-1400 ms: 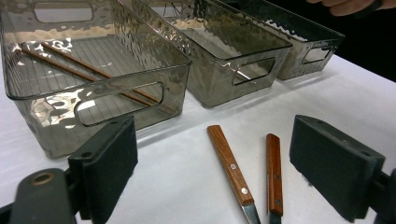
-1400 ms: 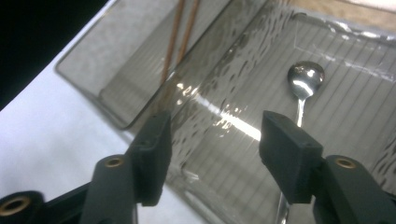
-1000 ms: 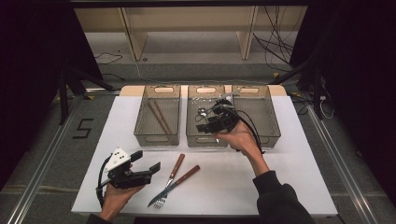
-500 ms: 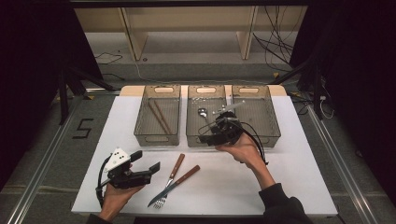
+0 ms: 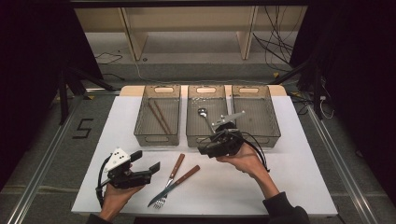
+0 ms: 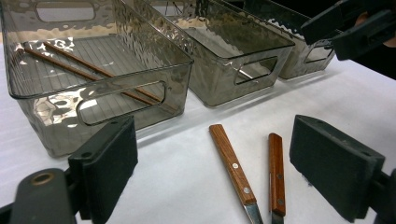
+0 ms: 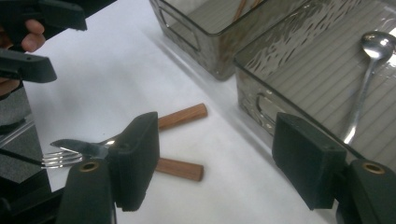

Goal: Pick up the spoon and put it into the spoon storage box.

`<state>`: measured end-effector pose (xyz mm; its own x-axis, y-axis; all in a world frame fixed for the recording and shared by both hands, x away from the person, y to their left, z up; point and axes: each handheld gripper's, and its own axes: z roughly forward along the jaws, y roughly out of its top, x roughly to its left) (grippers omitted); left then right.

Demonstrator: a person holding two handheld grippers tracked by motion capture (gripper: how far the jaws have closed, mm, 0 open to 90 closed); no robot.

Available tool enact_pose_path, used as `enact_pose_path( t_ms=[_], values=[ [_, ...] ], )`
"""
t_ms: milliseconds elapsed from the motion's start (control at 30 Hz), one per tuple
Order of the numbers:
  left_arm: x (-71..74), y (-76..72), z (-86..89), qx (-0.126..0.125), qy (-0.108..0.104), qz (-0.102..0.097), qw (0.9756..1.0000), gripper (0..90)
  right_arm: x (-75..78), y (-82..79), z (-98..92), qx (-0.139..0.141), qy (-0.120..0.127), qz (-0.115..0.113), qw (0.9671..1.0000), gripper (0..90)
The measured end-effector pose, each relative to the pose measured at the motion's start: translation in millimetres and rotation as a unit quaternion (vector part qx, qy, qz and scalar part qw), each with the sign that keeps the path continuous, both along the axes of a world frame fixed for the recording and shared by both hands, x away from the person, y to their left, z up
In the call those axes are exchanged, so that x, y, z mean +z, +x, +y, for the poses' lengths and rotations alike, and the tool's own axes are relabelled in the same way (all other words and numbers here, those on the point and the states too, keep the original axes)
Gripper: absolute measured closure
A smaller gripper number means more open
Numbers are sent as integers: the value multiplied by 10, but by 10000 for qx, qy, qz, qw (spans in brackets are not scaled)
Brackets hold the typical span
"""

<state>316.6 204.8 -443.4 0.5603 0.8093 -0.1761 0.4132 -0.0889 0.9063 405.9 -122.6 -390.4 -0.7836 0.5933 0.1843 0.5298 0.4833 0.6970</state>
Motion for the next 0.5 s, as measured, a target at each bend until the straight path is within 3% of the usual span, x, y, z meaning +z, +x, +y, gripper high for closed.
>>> enact_pose_path(
  t_ms=[500],
  values=[
    [14, 4, -28, -81, 9, 25, 10000, 148, -123, -341, -164, 54, 92, -89, 9999, 318]
  ],
)
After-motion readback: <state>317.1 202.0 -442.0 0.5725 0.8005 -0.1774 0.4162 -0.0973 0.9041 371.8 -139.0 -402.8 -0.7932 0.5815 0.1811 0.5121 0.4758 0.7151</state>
